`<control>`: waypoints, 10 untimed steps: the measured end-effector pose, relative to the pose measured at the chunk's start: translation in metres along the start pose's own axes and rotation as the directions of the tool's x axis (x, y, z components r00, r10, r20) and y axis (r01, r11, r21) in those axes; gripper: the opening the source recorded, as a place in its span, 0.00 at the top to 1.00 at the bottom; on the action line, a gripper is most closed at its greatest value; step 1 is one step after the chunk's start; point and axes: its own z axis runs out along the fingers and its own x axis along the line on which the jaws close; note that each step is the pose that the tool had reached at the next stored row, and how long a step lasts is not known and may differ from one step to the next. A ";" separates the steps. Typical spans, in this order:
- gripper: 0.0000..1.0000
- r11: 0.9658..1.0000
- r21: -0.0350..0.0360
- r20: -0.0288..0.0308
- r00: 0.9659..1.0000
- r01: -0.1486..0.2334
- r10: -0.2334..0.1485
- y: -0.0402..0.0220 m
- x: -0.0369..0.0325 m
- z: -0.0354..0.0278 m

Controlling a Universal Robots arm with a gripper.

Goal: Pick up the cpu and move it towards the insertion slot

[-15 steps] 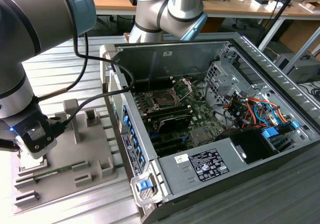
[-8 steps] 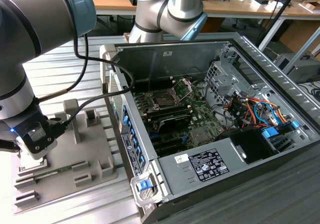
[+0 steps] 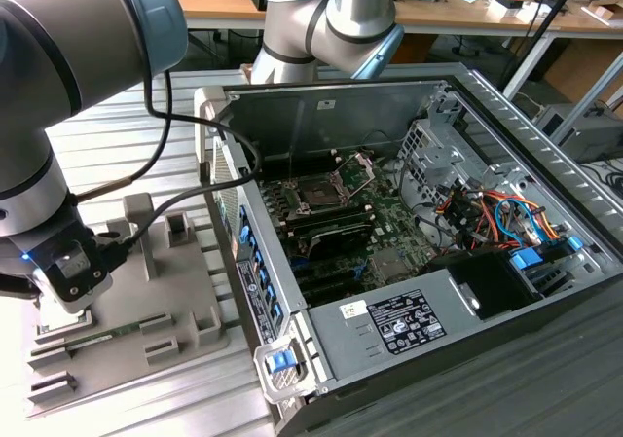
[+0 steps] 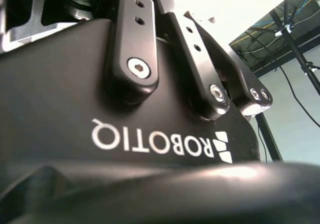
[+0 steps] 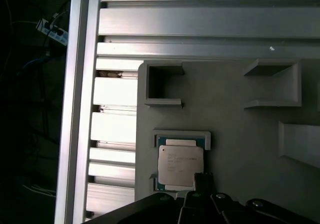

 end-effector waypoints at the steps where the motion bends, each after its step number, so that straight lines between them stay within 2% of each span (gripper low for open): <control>1: 0.89 1.000 0.000 0.000 1.000 0.000 0.000 0.0000 0.0000 0.0005; 10: 0.89 1.000 0.000 0.000 1.000 0.000 0.000 0.0000 0.0025 0.0040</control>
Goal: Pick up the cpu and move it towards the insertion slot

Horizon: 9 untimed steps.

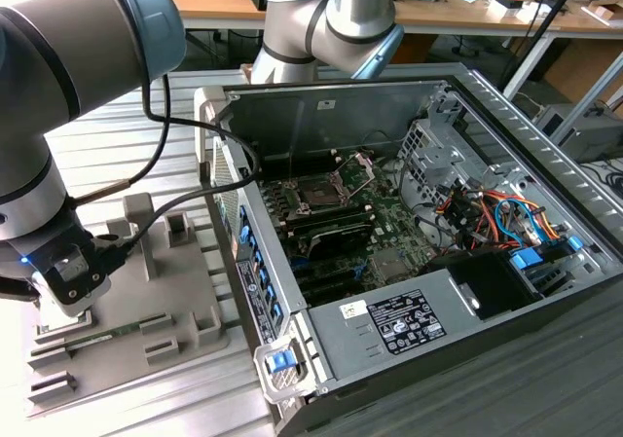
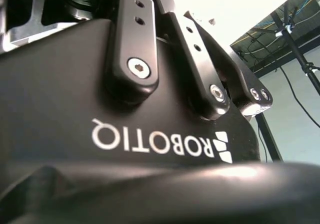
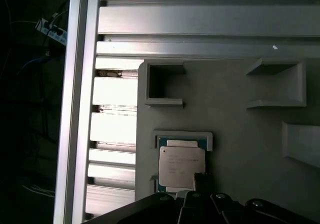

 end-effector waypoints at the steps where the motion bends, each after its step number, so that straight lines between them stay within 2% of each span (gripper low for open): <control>1: 0.89 1.000 0.000 0.000 1.000 0.000 0.000 0.0001 0.0011 0.0002; 9: 0.89 1.000 0.000 0.000 1.000 0.000 0.000 0.0003 0.0059 0.0023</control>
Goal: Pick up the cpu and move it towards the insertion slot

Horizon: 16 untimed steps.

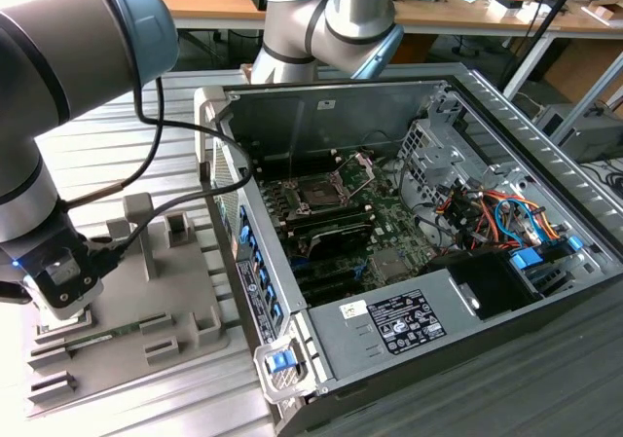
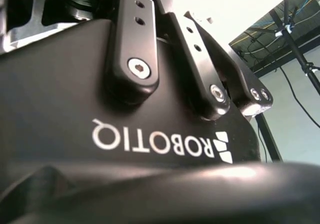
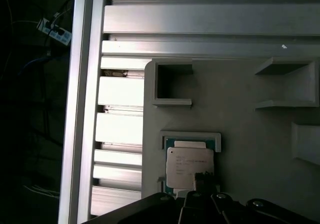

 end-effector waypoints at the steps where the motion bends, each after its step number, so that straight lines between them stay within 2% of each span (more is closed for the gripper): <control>1: 0.89 1.000 0.000 0.000 1.000 0.000 0.000 0.0000 0.0001 0.0003; 10: 0.89 1.000 0.000 0.000 1.000 0.000 0.000 -0.0002 0.0004 0.0041; 16: 0.89 1.000 0.000 0.000 1.000 0.000 0.000 -0.0002 0.0004 0.0046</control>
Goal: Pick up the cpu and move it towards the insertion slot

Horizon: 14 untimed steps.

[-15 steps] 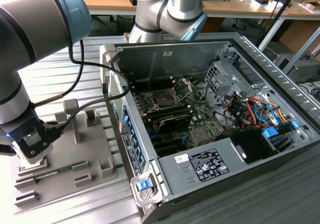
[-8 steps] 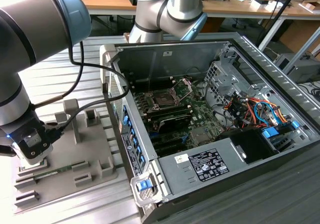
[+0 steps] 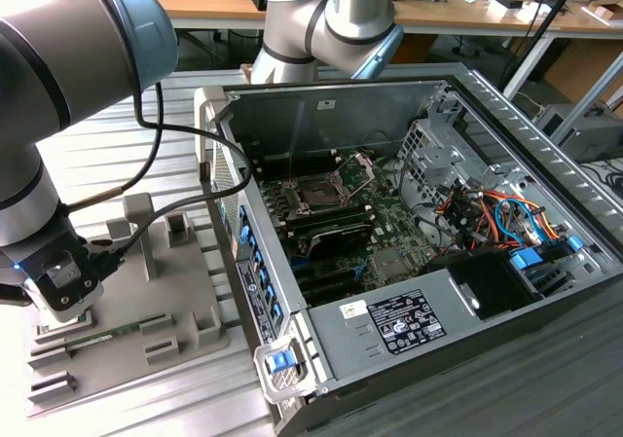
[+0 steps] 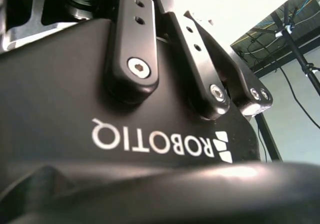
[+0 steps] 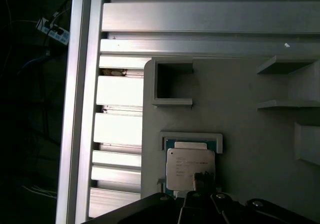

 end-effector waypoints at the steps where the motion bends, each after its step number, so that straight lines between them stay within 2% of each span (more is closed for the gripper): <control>1: 0.89 1.000 0.000 0.000 1.000 0.000 0.000 0.0000 0.0000 0.0000; 6: 0.89 1.000 0.000 0.000 1.000 0.000 0.000 0.0000 0.0000 0.0001; 9: 0.71 1.000 0.000 0.000 1.000 0.000 0.000 0.0000 0.0000 0.0002; 10: 0.71 1.000 0.000 0.000 1.000 0.000 0.000 0.0000 0.0000 0.0002; 12: 0.58 1.000 0.000 0.000 1.000 0.000 0.000 0.0000 0.0000 0.0003; 13: 0.58 1.000 0.000 0.000 1.000 0.000 0.000 0.0000 0.0000 0.0003; 14: 0.53 1.000 0.000 0.000 1.000 0.000 0.000 0.0000 0.0000 0.0003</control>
